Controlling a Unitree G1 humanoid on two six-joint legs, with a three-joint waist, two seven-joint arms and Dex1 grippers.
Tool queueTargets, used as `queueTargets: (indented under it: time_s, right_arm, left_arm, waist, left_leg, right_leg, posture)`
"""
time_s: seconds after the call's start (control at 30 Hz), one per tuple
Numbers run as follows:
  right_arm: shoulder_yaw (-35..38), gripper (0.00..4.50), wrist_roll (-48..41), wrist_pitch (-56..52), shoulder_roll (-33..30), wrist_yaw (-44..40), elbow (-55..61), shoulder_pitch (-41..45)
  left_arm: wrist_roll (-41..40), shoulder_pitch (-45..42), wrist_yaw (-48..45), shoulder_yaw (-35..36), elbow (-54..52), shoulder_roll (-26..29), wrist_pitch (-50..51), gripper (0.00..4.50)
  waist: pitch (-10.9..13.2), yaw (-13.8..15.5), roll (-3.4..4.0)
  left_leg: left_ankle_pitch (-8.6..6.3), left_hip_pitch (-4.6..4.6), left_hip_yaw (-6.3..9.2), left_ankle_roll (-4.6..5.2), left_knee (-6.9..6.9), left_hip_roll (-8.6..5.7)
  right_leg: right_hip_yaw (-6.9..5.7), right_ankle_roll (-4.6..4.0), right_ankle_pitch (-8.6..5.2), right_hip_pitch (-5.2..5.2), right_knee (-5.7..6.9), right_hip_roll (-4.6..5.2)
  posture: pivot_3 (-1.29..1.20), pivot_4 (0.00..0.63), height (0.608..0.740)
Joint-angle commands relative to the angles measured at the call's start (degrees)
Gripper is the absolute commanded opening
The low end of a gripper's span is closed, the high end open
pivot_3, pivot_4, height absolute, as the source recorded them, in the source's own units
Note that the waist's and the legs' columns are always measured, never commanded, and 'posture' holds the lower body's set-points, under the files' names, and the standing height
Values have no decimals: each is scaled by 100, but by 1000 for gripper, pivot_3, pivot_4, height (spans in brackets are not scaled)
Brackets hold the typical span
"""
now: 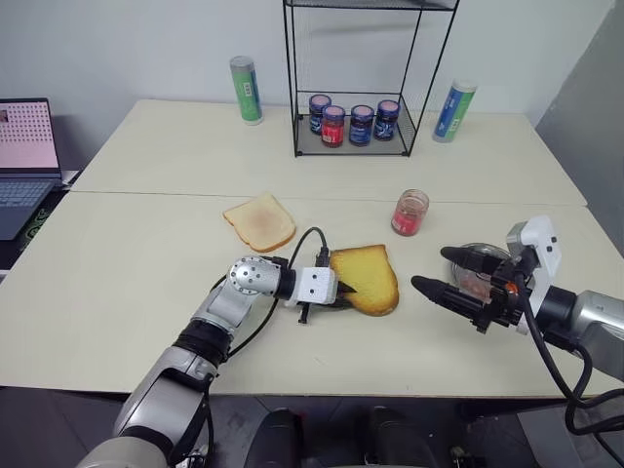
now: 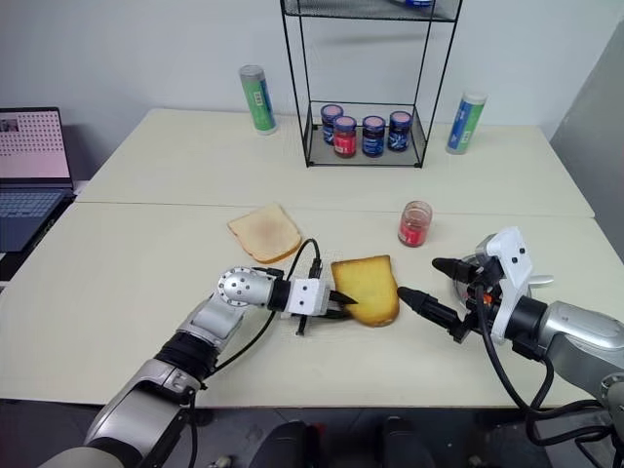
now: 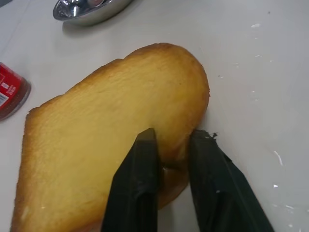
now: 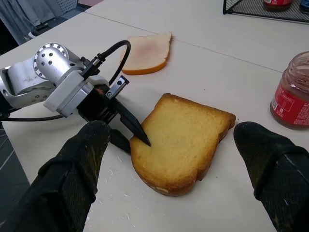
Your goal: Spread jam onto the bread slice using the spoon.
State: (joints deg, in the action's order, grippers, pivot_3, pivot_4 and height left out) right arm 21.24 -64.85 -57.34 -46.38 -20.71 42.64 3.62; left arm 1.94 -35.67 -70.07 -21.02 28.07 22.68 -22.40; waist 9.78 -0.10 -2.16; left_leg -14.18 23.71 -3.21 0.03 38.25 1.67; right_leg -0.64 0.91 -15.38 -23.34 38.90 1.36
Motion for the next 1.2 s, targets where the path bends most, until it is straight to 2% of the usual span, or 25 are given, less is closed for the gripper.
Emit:
queueTargets:
  time_s: [0.03, 0.07, 0.1, 0.27, 0.43, 0.6, 0.73, 0.83, 0.97, 1.07, 1.2]
  right_arm:
    - [77, 4500, -44, 186, -22, 35, 108, -45]
    - [83, 4500, -40, 198, -17, 41, 96, -58]
    - [117, 4500, -23, 220, -7, 33, 75, -117]
    - [406, 4500, 6, 327, 3, 49, -68, -375]
    - [1019, 4500, 19, 461, 90, 110, -334, -795]
    - [2234, 4500, -188, 622, 486, 548, -995, -1260]
    - [2789, 4500, -184, 761, 861, 758, -1425, -1699]
    - [2916, 4500, -70, 862, 1084, 786, -1897, -1928]
    - [3036, 4500, -524, 930, 1375, 1167, -2482, -1551]
    - [2896, 4500, -859, 946, 1645, 1515, -2820, -1112]
    - [2440, 4500, -419, 1032, 1778, 1630, -3339, -714]
  left_arm:
    - [-354, -99, -256, 144, -258, 82, 320, 1847]
    - [-391, -101, -306, 158, -300, 119, 371, 2032]
    - [-471, -118, -404, 210, -402, 226, 500, 2401]
    - [-772, -185, -698, 432, -828, 649, 1073, 3281]
    - [-1286, -218, -924, 724, -1518, 1024, 2064, 4484]
    - [-2445, -338, -115, 1270, -2564, 513, 3994, 4484]
    - [-2591, -354, 218, 1136, -3015, 134, 4424, 4484]
    - [-2424, -410, 408, 908, -3064, -111, 4476, 4484]
    - [-2338, -378, 501, 719, -3115, -292, 4421, 4484]
    - [-2299, -301, 510, 594, -3184, -310, 4439, 4484]
    - [-2182, -224, 641, 484, -3276, -346, 4326, 4484]
  waist:
    - [0, -1, 0]
    - [0, -2, 0]
    - [0, -2, 0]
    - [1, -6, 0]
    - [0, 3, 0]
    - [0, 38, 0]
    - [-4, 37, 7]
    - [-9, 21, 16]
    - [-22, -47, 40]
    - [-29, -91, 51]
    - [-39, -87, 69]
  left_leg:
    - [0, 0, 0, 0, 0, 0]
    - [0, 0, 0, 0, 0, 0]
    - [0, -1, 0, 0, 0, 0]
    - [0, 0, 3, 0, -2, 4]
    - [0, 1, 2, 0, -1, 1]
    - [0, 6, 6, 0, 4, -1]
    - [0, 6, 6, -1, 4, -2]
    - [0, -4, 4, -1, 1, -1]
    - [0, -21, -13, 0, -10, 0]
    - [0, -29, -14, 0, -14, 3]
    - [0, -30, -15, 0, -17, 2]
  right_leg:
    - [0, 0, 0, 0, 0, 0]
    - [1, 0, 0, 0, 0, 0]
    - [0, 0, 0, 0, 0, 0]
    - [0, 0, 0, 0, -1, -4]
    - [-1, 1, -1, 0, -3, -2]
    - [-3, 6, -4, 1, -4, 0]
    - [0, 9, -5, 3, -4, 1]
    - [2, 16, -10, 8, -4, -3]
    - [23, 21, -12, 8, -1, -9]
    - [30, 22, -14, 9, 1, -18]
    - [29, 21, -14, 12, -1, -19]
  posture:
    - [0, 150, 740]
    - [0, 150, 740]
    - [0, 150, 740]
    - [0, 150, 740]
    - [0, 150, 740]
    - [0, 150, 740]
    - [0, 150, 740]
    - [0, 150, 740]
    - [0, 150, 740]
    - [0, 150, 740]
    - [0, 150, 740]
